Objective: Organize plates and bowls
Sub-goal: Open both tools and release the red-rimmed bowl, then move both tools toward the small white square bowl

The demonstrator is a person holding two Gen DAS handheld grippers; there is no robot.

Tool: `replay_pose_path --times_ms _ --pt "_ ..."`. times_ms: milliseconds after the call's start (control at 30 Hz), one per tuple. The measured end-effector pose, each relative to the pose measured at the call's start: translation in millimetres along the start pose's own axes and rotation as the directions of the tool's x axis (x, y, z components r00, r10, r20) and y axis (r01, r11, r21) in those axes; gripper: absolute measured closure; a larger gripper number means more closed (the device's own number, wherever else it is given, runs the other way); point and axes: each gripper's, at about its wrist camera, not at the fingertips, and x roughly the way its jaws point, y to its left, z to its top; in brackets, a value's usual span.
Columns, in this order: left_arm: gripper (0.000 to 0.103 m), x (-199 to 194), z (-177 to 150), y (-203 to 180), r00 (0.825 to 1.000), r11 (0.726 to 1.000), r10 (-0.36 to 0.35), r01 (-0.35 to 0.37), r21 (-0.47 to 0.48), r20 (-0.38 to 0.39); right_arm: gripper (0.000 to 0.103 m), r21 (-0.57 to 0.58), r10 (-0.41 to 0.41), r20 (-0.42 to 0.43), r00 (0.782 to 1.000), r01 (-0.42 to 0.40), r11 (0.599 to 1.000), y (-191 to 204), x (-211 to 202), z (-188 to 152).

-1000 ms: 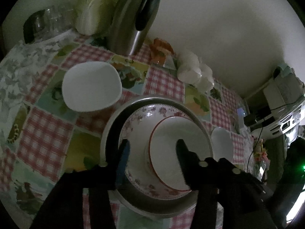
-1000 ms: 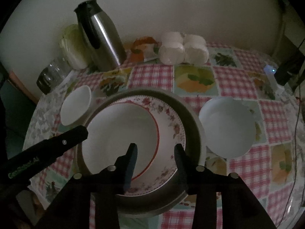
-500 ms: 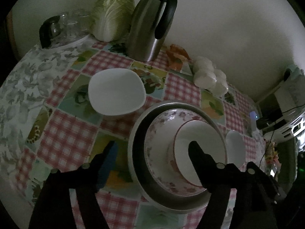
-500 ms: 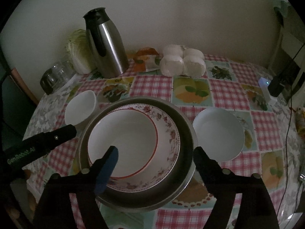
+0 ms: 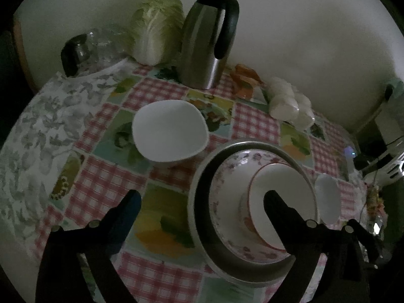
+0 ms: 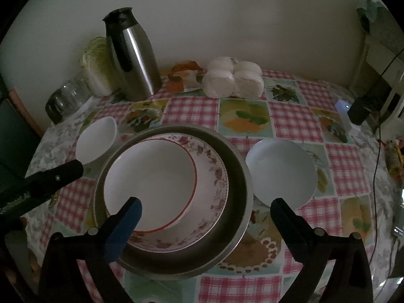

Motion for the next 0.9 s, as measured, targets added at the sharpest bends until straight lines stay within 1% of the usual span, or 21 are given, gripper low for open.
replay_pose_path --times_ms 133,333,533,700,900 --pt "0.005 1 0 1 0.999 0.999 0.039 -0.039 0.002 0.010 0.000 0.011 0.000 -0.005 1.000 0.000 1.000 -2 1 0" --pt "0.005 1 1 5 0.999 0.999 0.053 -0.053 -0.012 0.008 0.000 0.012 0.005 -0.021 1.000 -0.005 1.000 -1 1 0" --pt "0.005 -1 3 10 0.997 0.997 0.081 -0.080 -0.018 0.022 0.000 0.001 -0.009 -0.003 1.000 0.009 1.000 4 -3 1" --pt "0.005 -3 4 11 0.994 0.995 0.101 -0.101 -0.008 0.034 0.000 0.038 0.013 0.013 1.000 -0.014 0.999 2 -6 4" --pt "0.005 -3 6 14 0.994 0.995 0.103 -0.103 -0.008 0.035 0.000 0.055 -0.018 0.038 0.999 0.016 0.998 6 -9 5"
